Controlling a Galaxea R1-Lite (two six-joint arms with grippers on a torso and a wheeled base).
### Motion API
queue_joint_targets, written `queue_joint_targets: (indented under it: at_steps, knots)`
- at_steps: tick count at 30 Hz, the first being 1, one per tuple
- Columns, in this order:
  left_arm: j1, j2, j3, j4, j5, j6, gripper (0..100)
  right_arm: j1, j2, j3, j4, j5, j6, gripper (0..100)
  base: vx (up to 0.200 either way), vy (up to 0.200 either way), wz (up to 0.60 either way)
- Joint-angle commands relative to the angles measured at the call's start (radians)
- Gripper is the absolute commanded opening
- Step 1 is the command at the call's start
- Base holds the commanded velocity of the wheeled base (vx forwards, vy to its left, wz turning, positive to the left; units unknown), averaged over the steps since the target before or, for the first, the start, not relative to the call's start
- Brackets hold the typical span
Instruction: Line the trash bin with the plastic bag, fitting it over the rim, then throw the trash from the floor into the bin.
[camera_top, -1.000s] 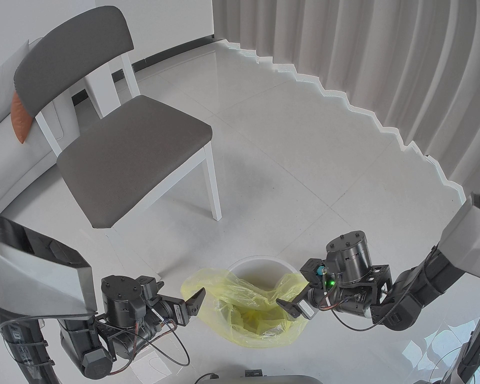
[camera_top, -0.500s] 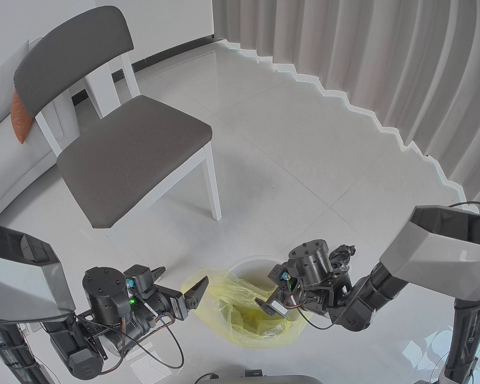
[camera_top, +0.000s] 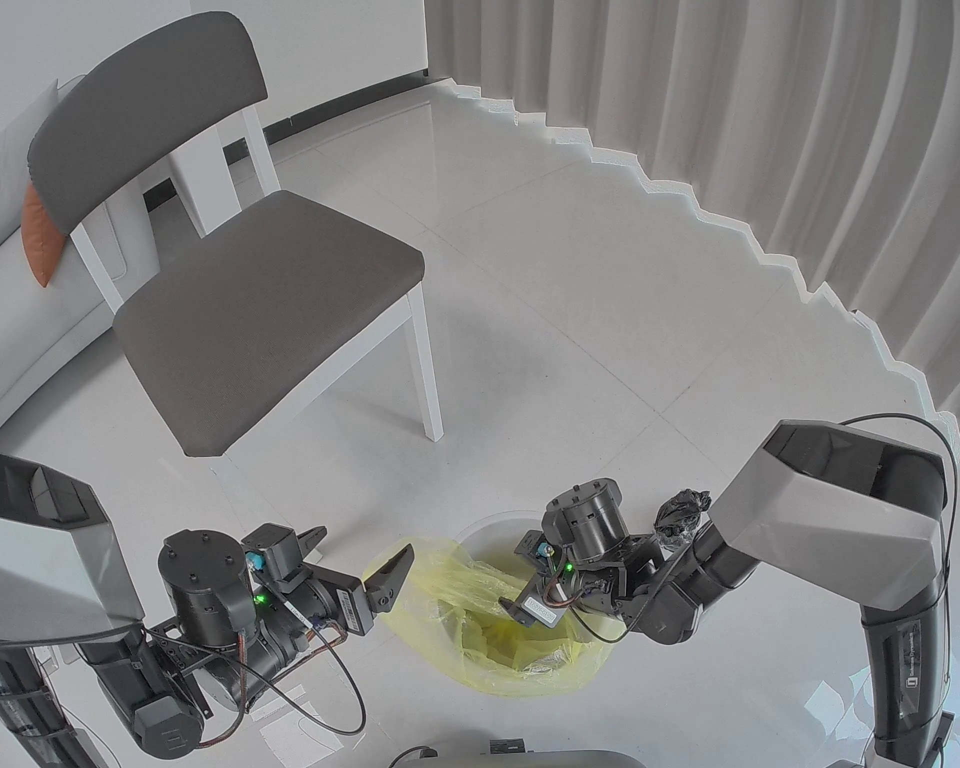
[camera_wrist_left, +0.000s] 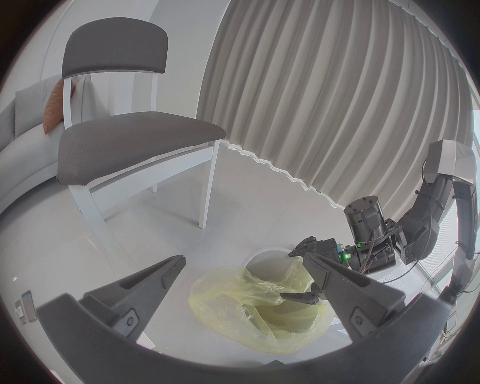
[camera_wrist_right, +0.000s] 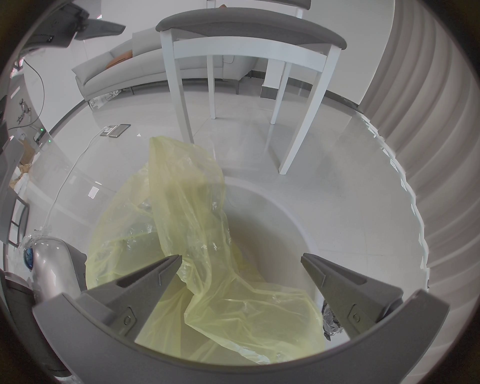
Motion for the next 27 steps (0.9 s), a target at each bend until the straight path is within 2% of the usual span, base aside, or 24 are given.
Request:
queue_joint_targets:
  at_steps: [1, 8, 15, 27]
  knots:
    - [0.0, 0.002, 0.0, -0.013, 0.002, 0.0, 100, 0.006, 0.027, -0.007, 0.004, 0.0, -0.001, 100, 0.0, 0.0, 0.0]
    - [-0.006, -0.004, 0.005, -0.015, 0.02, 0.0, 100, 0.019, 0.026, 0.01, 0.003, -0.001, -0.004, 100, 0.0, 0.0, 0.0]
    - [-0.008, -0.003, 0.005, -0.016, 0.034, 0.0, 100, 0.074, -0.033, 0.054, 0.016, 0.0, -0.001, 100, 0.0, 0.0, 0.0]
    - [-0.012, -0.032, 0.037, -0.018, 0.048, -0.005, 100, 0.042, 0.065, -0.05, 0.079, 0.0, -0.001, 100, 0.0, 0.0, 0.0]
